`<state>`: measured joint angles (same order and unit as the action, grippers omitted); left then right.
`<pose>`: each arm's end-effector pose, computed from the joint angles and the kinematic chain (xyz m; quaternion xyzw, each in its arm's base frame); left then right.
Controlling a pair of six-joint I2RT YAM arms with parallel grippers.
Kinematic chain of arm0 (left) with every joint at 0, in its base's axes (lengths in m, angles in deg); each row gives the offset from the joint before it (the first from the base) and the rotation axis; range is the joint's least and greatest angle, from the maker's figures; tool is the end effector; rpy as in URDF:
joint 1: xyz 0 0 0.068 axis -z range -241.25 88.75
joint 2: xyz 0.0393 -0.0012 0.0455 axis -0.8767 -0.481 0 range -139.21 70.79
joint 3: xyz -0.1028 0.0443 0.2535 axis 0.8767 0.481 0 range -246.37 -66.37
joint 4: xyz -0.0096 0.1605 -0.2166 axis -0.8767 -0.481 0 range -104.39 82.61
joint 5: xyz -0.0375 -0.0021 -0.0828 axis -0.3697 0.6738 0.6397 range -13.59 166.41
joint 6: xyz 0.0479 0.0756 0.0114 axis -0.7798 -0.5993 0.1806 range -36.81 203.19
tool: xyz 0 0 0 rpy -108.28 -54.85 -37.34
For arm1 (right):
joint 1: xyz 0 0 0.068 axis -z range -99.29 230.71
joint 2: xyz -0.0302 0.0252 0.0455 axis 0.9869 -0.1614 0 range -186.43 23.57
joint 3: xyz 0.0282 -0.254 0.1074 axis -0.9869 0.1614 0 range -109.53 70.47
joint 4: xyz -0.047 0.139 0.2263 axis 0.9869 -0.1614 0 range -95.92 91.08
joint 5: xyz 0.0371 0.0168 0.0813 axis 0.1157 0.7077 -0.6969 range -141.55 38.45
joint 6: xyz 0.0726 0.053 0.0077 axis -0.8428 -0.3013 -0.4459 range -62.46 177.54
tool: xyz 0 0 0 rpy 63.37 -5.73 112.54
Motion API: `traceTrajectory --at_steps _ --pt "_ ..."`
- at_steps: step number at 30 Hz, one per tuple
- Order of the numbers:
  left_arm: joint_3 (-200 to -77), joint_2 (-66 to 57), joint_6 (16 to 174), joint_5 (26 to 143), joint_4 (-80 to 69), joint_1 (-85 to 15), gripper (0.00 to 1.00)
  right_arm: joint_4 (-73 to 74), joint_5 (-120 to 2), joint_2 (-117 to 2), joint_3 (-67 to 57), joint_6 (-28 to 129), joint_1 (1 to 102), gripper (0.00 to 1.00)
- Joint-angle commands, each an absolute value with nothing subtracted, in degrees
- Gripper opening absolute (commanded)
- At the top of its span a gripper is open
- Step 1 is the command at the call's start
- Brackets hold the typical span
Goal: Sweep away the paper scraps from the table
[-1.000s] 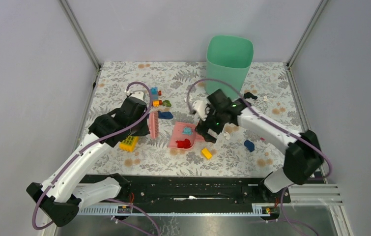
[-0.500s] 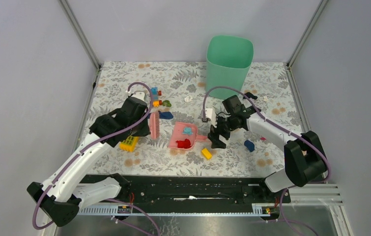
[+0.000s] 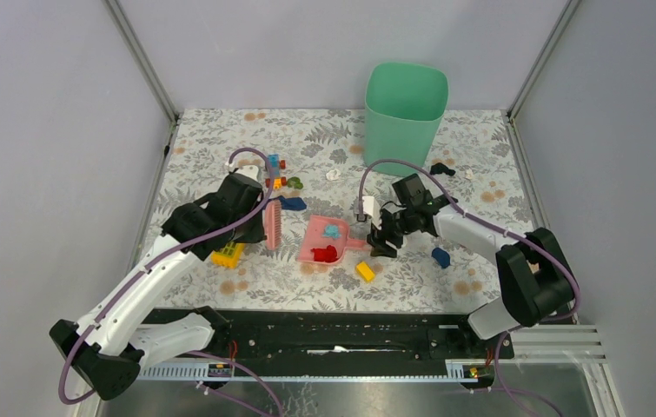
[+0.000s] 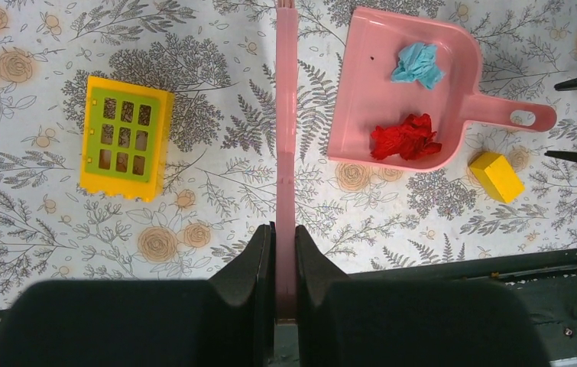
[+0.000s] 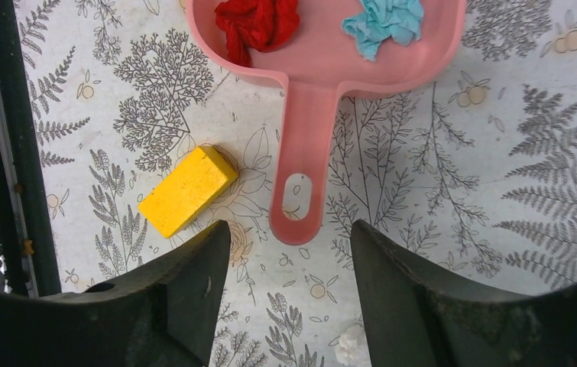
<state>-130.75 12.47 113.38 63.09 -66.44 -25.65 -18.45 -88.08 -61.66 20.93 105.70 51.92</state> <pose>0.1871 -0.1111 0.3067 0.0077 0.9426 -0.0789 0.3244 0.2555 0.1952 0.1678 -0.6372 0.6512 0.2471 0.3300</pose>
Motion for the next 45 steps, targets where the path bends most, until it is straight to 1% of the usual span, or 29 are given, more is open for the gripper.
traceTrajectory --at_steps 1,4,8,14,17,20,22,24,25,27,30,32,34,35,40,45 --pt "-131.0 12.3 112.5 62.2 -63.9 -25.7 0.1 -18.9 -89.8 -65.4 18.1 106.9 50.7 0.64" --pt "-130.8 12.6 112.3 61.6 -63.5 -25.7 0.1 -19.2 -88.8 -67.1 17.5 106.7 49.6 0.58" --pt "-130.6 12.4 112.3 61.6 -63.3 -25.7 0.1 -18.2 -87.6 -69.1 16.2 104.4 48.6 0.46" --pt "-129.9 12.3 112.2 61.8 -63.3 -25.7 0.1 -16.9 -85.3 -70.8 14.6 102.4 47.6 0.36" --pt "-130.0 12.5 112.0 61.5 -63.3 -25.7 0.1 -16.9 -85.0 -70.7 14.4 102.1 47.4 0.37" --pt "-130.0 12.2 111.7 61.2 -63.3 -25.7 0.1 -17.3 -84.3 -71.7 14.2 102.0 46.9 0.47" --pt "-130.2 12.0 111.7 61.2 -63.3 -25.8 0.1 -17.3 -84.0 -72.8 14.0 102.0 46.4 0.5" --pt "-130.4 11.7 111.8 61.3 -63.3 -25.8 0.1 -17.3 -83.4 -73.8 13.8 102.0 45.8 0.5" --pt "-130.4 11.7 111.8 61.1 -63.3 -25.8 0.1 -17.1 -82.9 -74.3 13.6 101.8 45.6 0.48" --pt "-130.6 11.7 111.9 60.8 -63.4 -25.8 0.1 -17.0 -82.4 -74.7 13.3 101.3 45.2 0.4" --pt "-131.4 11.3 111.4 59.8 -64.1 -25.7 0.1 -17.7 -82.5 -73.3 12.9 100.5 45.2 0.24" --pt "-133.7 10.1 110.6 58.0 -65.7 -25.8 0.1 -19.6 -82.1 -71.7 12.1 100.0 45.2 0.11" --pt "-136.3 8.3 109.2 55.7 -67.2 -25.7 0.1 -22.1 -80.9 -70.1 10.9 99.1 45.2 0.03" --pt "-137.6 7.3 108.5 54.3 -68.0 -25.8 0.1 -23.6 -80.2 -69.5 10.0 98.6 45.3 0.0" --pt "-143.2 1.8 104.4 46.9 -70.4 -25.8 0.09 -33.9 -74.5 -69.7 2.6 95.3 45.3 0.0" --pt "-146.9 -3.2 100.4 43.0 -70.5 -25.9 0.1 -39.8 -67.3 -71.3 -1.3 91.2 45.2 0.0"
